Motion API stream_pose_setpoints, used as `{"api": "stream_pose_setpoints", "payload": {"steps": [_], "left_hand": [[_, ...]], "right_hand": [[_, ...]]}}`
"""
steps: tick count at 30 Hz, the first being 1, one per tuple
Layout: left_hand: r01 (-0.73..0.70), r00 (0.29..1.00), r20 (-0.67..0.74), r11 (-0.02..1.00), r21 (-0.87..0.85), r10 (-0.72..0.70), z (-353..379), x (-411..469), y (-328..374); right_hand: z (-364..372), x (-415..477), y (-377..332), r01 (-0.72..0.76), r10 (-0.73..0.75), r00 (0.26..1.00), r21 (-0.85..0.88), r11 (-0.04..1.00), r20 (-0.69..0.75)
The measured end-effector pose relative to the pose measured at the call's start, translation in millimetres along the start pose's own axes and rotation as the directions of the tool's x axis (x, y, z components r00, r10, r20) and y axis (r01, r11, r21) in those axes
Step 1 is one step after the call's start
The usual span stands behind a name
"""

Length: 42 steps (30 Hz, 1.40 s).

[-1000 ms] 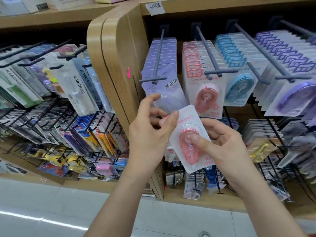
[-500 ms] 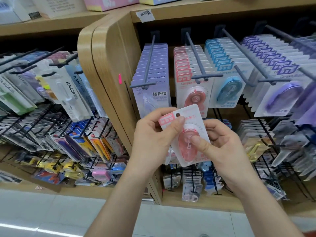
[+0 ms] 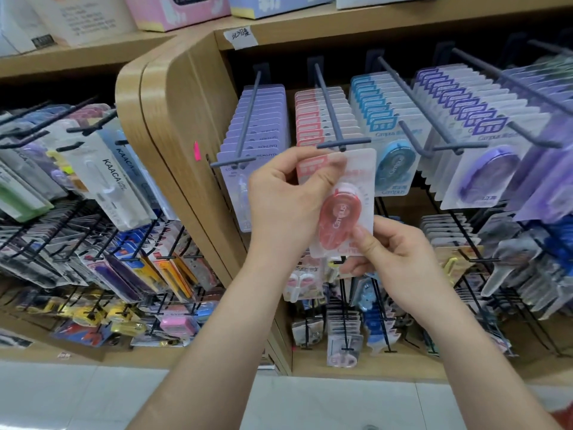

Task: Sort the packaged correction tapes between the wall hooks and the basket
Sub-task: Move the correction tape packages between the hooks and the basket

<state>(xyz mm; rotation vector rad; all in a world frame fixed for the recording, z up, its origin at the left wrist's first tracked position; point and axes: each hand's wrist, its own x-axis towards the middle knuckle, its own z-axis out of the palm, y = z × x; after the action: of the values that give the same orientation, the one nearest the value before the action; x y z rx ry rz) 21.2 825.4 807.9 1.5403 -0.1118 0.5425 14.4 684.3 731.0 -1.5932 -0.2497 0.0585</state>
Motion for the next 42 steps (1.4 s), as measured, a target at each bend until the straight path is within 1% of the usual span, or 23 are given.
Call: {"api": "stream_pose_setpoints", "payload": {"steps": [4,7,11,13,15,17,20,22,24,27,29,31,33,34,36,38,40,42], "left_hand": [[-0.015,0.998,-0.060,1.000,-0.010,0.014,6.7,5.3,-4.3],[0.014,0.997,-0.082,1.000,-0.027,-0.016,6.9,8.0,-7.8],[0.013,1.000,-0.019,1.000,-0.005,-0.013,5.8,10.8,-6.6],[0.046,0.999,0.011,0.999,-0.023,-0.046,5.2,11.4,-4.8],[0.079,0.997,0.021,0.996,-0.047,-0.078,3.7,10.7,-5.4],[0.080,0.997,0.013,0.995,-0.053,-0.079,2.3,6.5,-7.3],[0.015,1.000,-0.025,0.999,0.036,-0.014,0.5,-8.9,-12.5],[-0.069,0.996,-0.044,0.985,0.157,0.077,-4.0,-18.9,-17.5],[-0.131,0.990,-0.015,0.949,0.287,0.141,-10.1,-23.6,-22.9],[-0.170,0.985,0.038,0.884,0.435,0.170,-16.9,-24.6,-29.7],[-0.173,0.985,0.083,0.846,0.505,0.152,-18.4,-25.0,-32.8],[-0.180,0.983,0.128,0.786,0.592,0.129,-17.1,-25.6,-34.5],[-0.228,0.974,0.152,0.699,0.678,0.171,-13.2,-25.2,-37.4],[-0.240,0.970,0.151,0.671,0.701,0.189,-10.3,-24.0,-38.4],[-0.218,0.975,0.137,0.670,0.709,0.173,-5.2,-21.0,-39.8],[-0.190,0.982,0.125,0.666,0.721,0.144,-3.2,-16.8,-40.7],[-0.191,0.981,0.122,0.617,0.764,0.153,-3.4,-13.9,-40.4],[-0.204,0.976,0.122,0.569,0.797,0.179,-3.2,-14.3,-39.8]], "right_hand": [[1.1,5.4,3.1,-0.019,0.024,0.995,0.047,0.999,-0.101],[2.7,6.1,4.6,-0.040,0.051,0.990,0.088,0.995,-0.129],[5.4,8.5,5.5,-0.065,0.090,0.987,0.188,0.980,-0.132],[6.2,10.5,5.3,-0.093,0.125,0.985,0.243,0.965,-0.120],[7.6,11.8,6.5,-0.118,0.157,0.981,0.296,0.948,-0.111],[9.3,13.1,6.8,-0.130,0.178,0.977,0.337,0.933,-0.117],[11.7,17.3,5.8,-0.130,0.188,0.974,0.364,0.922,-0.129],[12.2,20.7,5.6,-0.123,0.185,0.973,0.366,0.922,-0.138],[11.7,23.7,6.7,-0.114,0.176,0.974,0.355,0.928,-0.146],[10.3,27.3,7.7,-0.105,0.158,0.976,0.309,0.945,-0.153],[9.0,29.4,8.5,-0.103,0.144,0.978,0.247,0.964,-0.152],[6.8,31.9,9.0,-0.094,0.115,0.982,0.141,0.986,-0.148],[4.3,34.1,8.4,-0.075,0.073,0.985,-0.005,0.997,-0.156],[2.4,35.3,8.5,-0.067,0.052,0.984,-0.087,0.994,-0.168],[-3.0,37.1,10.4,-0.050,0.001,0.982,-0.249,0.967,-0.191],[-11.0,39.5,14.1,-0.060,-0.015,0.978,-0.350,0.935,-0.206],[-20.7,37.9,15.6,-0.083,0.011,0.983,-0.389,0.917,-0.183],[-31.5,31.4,14.5,-0.074,0.031,0.992,-0.381,0.922,-0.119]]}}
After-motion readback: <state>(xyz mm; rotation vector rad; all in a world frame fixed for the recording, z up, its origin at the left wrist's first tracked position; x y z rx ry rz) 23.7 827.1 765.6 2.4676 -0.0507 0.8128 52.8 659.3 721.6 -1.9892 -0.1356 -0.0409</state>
